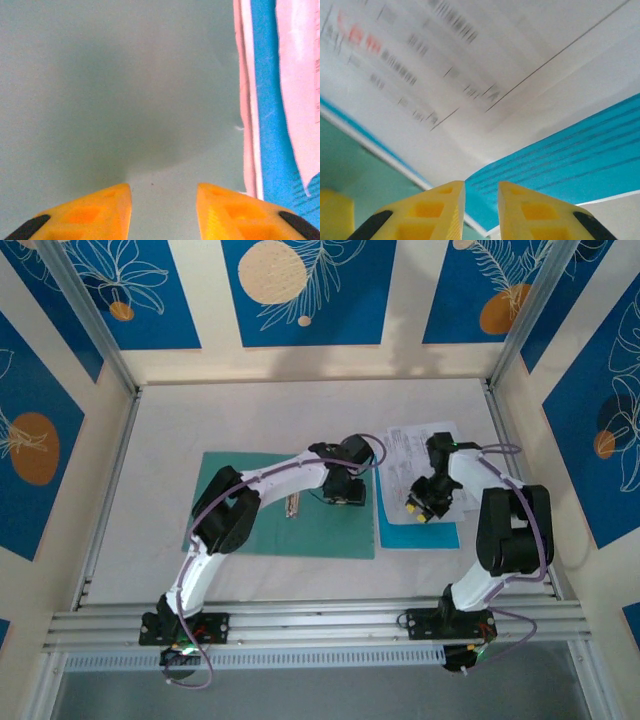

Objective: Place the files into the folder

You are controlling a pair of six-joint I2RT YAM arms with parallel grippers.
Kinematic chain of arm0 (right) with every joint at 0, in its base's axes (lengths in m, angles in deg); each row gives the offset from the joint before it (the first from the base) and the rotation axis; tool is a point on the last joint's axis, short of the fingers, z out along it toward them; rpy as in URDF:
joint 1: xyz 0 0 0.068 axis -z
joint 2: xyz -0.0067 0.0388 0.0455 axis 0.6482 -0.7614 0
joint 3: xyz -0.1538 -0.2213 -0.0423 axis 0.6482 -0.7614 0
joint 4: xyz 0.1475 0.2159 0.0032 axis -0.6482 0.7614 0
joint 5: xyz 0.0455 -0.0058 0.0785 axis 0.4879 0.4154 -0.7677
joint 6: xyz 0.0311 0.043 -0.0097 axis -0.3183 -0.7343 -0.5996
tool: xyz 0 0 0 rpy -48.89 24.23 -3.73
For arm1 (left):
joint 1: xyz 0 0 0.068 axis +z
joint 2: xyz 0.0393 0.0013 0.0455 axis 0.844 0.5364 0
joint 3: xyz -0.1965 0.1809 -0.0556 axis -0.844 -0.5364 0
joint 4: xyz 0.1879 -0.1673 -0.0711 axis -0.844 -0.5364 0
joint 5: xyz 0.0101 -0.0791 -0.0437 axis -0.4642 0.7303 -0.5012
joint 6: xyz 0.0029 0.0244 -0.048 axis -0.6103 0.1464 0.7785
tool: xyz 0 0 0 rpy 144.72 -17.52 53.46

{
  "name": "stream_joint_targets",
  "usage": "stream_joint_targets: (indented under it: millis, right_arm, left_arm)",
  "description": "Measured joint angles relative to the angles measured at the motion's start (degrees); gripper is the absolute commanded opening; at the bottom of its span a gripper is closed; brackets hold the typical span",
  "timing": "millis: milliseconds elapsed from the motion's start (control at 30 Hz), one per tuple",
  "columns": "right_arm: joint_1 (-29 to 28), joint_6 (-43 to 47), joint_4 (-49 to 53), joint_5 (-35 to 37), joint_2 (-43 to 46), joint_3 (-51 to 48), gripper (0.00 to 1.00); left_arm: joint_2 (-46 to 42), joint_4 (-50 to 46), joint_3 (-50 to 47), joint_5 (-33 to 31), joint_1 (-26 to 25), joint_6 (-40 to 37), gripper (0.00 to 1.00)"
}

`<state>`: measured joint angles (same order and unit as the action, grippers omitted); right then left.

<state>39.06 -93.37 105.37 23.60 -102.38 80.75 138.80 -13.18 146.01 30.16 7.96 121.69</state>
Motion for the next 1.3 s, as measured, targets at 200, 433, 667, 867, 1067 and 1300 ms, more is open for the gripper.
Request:
stream_joint_targets:
  millis: [200,433,667,867,1067,1300]
  right_arm:
    - [6.5,-2.7,1.6,1.4,0.0,-3.6,0.26]
    - [7.4,-3.9,2.4,2.3,-2.4,-4.1,0.27]
    - [7.6,-3.6,4.8,2.2,-7.8,-1.1,0.26]
    - [7.5,-1.4,9.0,2.1,-12.8,3.5,0.22]
    - [6.3,1.1,12.7,2.6,-16.8,7.5,0.19]
    - [3.5,2.2,14.3,4.7,-18.7,10.5,0.20]
  left_arm:
    - [4.6,-7.6,11.2,-3.8,3.1,0.1,0.42]
    - [15.4,-12.9,23.2,-6.4,4.6,-3.4,0.38]
    - [17.7,-15.2,26.3,-7.8,3.8,-7.0,0.30]
    - [17.9,-15.4,26.6,-9.0,2.1,-10.2,0.28]
    - [18.3,-15.5,27.2,-9.2,1.5,-10.6,0.27]
    - [21.3,-15.3,32.6,-6.4,1.7,-7.8,0.27]
